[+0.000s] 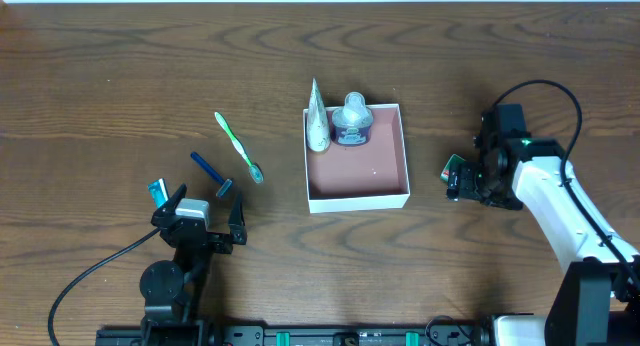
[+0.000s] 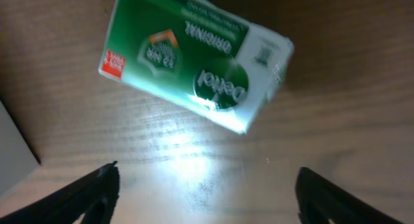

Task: Pack container
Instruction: 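Move the right gripper to the green soap box and grasp it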

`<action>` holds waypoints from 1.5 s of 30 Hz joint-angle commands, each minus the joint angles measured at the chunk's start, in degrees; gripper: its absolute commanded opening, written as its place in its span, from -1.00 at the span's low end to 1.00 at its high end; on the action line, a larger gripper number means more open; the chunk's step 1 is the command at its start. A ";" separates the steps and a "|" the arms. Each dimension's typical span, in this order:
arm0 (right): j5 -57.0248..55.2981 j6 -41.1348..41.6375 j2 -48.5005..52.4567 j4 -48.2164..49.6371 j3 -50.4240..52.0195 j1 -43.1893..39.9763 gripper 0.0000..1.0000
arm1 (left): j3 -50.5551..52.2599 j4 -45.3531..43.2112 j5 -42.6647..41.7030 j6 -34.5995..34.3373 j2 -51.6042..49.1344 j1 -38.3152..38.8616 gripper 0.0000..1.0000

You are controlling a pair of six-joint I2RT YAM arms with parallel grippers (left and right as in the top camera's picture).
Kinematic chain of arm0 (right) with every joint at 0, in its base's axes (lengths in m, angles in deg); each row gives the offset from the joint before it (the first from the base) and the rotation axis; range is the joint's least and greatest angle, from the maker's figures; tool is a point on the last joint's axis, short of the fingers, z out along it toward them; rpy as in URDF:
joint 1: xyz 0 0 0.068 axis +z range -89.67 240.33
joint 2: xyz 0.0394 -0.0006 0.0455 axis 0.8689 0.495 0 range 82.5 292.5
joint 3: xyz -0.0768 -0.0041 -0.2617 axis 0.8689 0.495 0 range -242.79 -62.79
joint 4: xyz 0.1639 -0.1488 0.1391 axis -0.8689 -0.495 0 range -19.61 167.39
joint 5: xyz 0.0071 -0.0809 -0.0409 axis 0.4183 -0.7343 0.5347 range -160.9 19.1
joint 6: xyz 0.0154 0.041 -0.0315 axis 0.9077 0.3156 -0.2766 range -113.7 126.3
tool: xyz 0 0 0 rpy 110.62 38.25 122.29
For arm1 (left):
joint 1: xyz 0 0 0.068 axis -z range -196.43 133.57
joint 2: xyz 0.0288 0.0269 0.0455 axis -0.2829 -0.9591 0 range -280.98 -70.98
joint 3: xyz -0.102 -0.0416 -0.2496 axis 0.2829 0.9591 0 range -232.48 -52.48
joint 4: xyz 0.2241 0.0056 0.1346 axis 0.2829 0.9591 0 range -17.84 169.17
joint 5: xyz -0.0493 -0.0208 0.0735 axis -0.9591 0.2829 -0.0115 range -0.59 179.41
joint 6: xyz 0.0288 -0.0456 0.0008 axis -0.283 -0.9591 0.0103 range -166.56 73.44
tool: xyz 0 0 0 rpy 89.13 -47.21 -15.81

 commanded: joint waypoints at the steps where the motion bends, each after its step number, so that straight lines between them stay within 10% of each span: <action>1: 1.60 -2.58 0.13 3.37 1.09 -0.28 0.89 | 1.03 1.88 -0.59 0.31 -0.02 -0.24 0.96; 14: 1.53 -20.06 0.13 25.97 8.26 -0.39 0.98 | 1.03 1.88 -0.59 0.31 -0.02 -0.24 0.96; 35: 3.45 -25.68 0.13 33.59 17.73 -0.39 0.98 | 1.03 1.88 -0.59 0.31 -0.02 -0.24 0.96; 45: 1.29 -13.90 0.13 34.80 17.84 -0.39 0.47 | 1.03 1.88 -0.59 0.31 -0.02 -0.24 0.96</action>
